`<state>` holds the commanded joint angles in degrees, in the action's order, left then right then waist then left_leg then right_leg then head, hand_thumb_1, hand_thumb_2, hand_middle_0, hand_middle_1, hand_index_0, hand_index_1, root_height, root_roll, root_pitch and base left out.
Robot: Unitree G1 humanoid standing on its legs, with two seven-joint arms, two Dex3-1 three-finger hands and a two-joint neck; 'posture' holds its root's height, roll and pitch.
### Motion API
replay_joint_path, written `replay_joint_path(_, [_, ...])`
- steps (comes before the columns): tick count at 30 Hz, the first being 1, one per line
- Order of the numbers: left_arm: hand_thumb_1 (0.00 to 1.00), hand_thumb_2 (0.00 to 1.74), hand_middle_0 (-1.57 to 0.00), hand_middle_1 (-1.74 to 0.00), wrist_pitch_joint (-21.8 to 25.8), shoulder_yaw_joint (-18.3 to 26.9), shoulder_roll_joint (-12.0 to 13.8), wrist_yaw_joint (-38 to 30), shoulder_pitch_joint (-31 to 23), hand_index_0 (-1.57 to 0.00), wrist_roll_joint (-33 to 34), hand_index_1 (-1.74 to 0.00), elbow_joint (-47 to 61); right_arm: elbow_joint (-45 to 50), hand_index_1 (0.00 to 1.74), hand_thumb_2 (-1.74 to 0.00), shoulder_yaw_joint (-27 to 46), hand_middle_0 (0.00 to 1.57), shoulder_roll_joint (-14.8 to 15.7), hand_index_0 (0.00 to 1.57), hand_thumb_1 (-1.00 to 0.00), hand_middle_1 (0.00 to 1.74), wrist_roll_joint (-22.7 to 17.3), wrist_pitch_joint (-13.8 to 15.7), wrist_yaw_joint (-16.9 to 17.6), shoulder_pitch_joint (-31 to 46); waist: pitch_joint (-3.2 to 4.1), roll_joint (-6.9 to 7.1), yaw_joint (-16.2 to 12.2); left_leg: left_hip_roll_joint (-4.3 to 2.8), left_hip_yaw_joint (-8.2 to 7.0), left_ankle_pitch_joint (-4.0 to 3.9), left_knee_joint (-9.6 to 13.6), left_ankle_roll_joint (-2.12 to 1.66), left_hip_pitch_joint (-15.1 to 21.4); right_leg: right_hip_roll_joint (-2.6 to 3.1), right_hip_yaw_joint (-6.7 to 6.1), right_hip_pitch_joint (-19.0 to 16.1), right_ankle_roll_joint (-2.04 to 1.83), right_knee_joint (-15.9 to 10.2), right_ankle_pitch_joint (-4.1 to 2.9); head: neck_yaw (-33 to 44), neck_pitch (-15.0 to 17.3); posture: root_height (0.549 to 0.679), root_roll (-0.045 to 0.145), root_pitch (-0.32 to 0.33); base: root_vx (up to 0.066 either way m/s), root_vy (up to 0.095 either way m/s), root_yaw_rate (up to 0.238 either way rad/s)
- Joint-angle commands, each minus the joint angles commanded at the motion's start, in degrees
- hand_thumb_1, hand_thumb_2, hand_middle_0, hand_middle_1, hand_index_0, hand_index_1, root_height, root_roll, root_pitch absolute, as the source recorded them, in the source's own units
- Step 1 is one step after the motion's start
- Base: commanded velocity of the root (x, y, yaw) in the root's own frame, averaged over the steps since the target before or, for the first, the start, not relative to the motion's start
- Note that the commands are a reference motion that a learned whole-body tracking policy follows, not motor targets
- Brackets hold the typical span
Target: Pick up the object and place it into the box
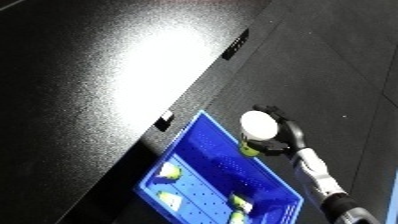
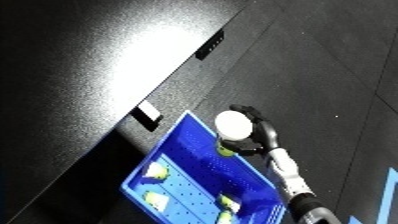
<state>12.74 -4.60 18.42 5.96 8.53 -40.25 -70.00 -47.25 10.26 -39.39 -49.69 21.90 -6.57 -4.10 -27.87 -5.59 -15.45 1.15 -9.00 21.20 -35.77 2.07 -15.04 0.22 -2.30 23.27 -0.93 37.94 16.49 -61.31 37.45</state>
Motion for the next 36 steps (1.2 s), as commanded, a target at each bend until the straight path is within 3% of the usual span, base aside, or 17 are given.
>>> replay_joint_path(1, [0.0,0.0,0.0,0.0,0.0,-0.25,-0.04,0.07,0.02,0.0,0.02,0.0,0.01,-0.77,0.0,0.0,-0.35,0.0,0.0,0.0,0.0,0.0,0.18,-0.16,-0.28,-0.41,0.08,-0.14,0.2,0.05,0.13,-0.11,0.08,-0.05,-0.01,-0.06,0.06,-0.07,0.03,0.0,0.03,-0.45,0.29,0.646,0.054,0.023,-0.002,-0.033,0.098])
replay_joint_path(13, [0.0,0.0,0.0,0.0,-0.56,-1.58,-0.22,0.47,-0.11,0.0,0.02,0.0,0.07,-2.39,0.0,0.0,-1.54,0.0,0.43,0.0,0.0,0.0,1.5,-0.24,0.25,-1.29,0.81,-0.71,1.17,0.32,1.01,-1.36,0.81,-0.78,-0.22,-0.42,0.82,-0.26,0.24,0.25,0.26,-0.68,1.12,0.647,0.059,0.023,-0.004,-0.025,0.061])
replay_joint_path(19, [0.0,0.0,0.0,0.0,-0.43,-1.8,-0.39,0.48,-0.02,0.0,-0.01,0.0,0.35,-2.31,0.0,0.0,-2.36,0.0,0.96,0.0,0.0,0.0,4.39,-1.4,-2.23,-0.56,1.13,-0.49,1.59,0.23,1.42,-1.67,0.49,-1.1,-0.39,-0.66,1.38,-0.41,0.35,0.98,0.6,1.77,1.82,0.646,0.062,0.018,-0.004,-0.02,0.05])
replay_joint_path(23, [0.0,0.0,0.0,0.0,-0.61,-2.36,-0.48,0.07,-0.07,0.0,0.2,0.0,0.88,-1.4,0.0,0.0,-4.69,0.0,1.7,0.0,0.0,0.0,6.21,-3.94,-5.27,-0.95,1.43,-0.31,2.45,0.18,1.97,-2.12,0.61,-1.42,-0.4,-1.11,1.92,-0.77,0.57,1.42,1.06,4.81,1.75,0.646,0.065,0.012,-0.014,-0.03,0.124])
replay_joint_path(28, [0.0,0.0,0.0,0.0,-1.4,-2.87,0.03,0.0,0.11,0.0,1.85,0.0,0.81,-0.66,0.0,0.0,-8.13,0.0,3.39,0.0,0.0,0.0,5.35,-9.07,-8.82,-2.29,2.05,0.2,4.38,0.27,3.16,-2.78,0.87,-1.77,-0.57,-1.87,3.03,-1.31,0.99,2.36,2.01,9.17,1.1,0.645,0.068,0.003,-0.018,-0.065,0.187])
replay_joint_path(36, [0.0,0.0,0.0,0.0,-1.91,-4.5,0.35,-1.12,1.22,0.0,3.77,0.0,0.39,-0.86,0.0,0.0,-13.56,0.0,6.53,0.0,0.0,0.0,6.5,-13.84,-8.62,-6.3,2.5,1.34,7.65,0.4,4.91,-3.26,0.04,-2.05,-1.58,-2.96,4.71,-2.0,1.32,3.36,2.54,16.23,1.22,0.644,0.069,-0.011,-0.02,-0.065,0.182])
